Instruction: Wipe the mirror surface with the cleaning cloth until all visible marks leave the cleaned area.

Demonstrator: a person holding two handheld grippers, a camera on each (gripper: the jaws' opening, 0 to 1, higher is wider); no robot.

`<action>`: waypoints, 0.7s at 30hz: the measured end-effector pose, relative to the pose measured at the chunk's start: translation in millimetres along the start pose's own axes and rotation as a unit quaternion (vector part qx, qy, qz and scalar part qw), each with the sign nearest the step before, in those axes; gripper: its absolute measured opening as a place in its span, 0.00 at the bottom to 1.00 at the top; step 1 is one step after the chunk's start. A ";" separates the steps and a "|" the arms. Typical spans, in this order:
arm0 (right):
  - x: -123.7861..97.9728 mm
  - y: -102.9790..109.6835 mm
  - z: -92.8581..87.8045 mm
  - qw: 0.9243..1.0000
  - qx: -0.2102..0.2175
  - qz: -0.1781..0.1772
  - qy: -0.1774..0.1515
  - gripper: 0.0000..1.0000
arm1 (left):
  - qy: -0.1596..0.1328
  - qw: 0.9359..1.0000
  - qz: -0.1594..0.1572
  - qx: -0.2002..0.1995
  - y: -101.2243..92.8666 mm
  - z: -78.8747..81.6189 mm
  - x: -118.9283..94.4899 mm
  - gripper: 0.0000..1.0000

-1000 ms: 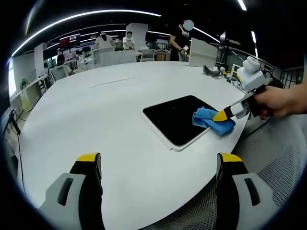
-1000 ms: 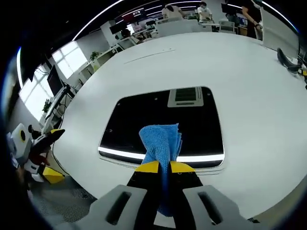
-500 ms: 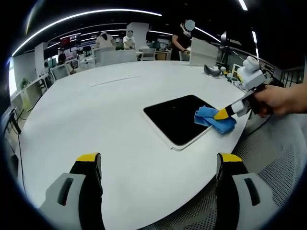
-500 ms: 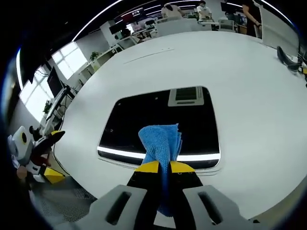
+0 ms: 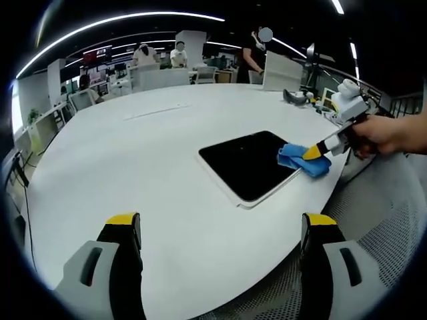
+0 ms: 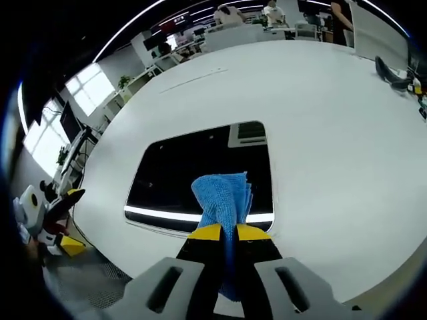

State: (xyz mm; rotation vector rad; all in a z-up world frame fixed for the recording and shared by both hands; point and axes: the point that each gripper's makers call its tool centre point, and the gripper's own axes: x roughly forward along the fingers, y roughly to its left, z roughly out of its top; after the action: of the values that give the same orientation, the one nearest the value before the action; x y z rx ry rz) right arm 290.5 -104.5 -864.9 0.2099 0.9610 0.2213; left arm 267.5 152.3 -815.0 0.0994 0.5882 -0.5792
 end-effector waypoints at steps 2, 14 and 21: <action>-1.2 -3.7 0.1 1.000 -0.001 -0.002 -0.001 0.00 | 0.001 1.000 -0.001 0.000 -0.3 -0.2 0.0 0.99; -4.0 -13.4 0.1 1.000 0.003 -0.011 -0.003 0.01 | 0.004 1.000 -0.003 0.000 -1.4 -1.4 0.3 0.99; -3.7 -13.0 0.4 1.000 0.002 -0.010 0.001 0.01 | 0.002 1.000 -0.004 -0.001 -1.8 -0.9 -0.1 0.99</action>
State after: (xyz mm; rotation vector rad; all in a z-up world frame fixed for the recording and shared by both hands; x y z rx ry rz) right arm 290.0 -118.0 -865.4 0.2030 0.9646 0.2017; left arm 266.0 151.0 -815.5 0.0968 0.5934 -0.5853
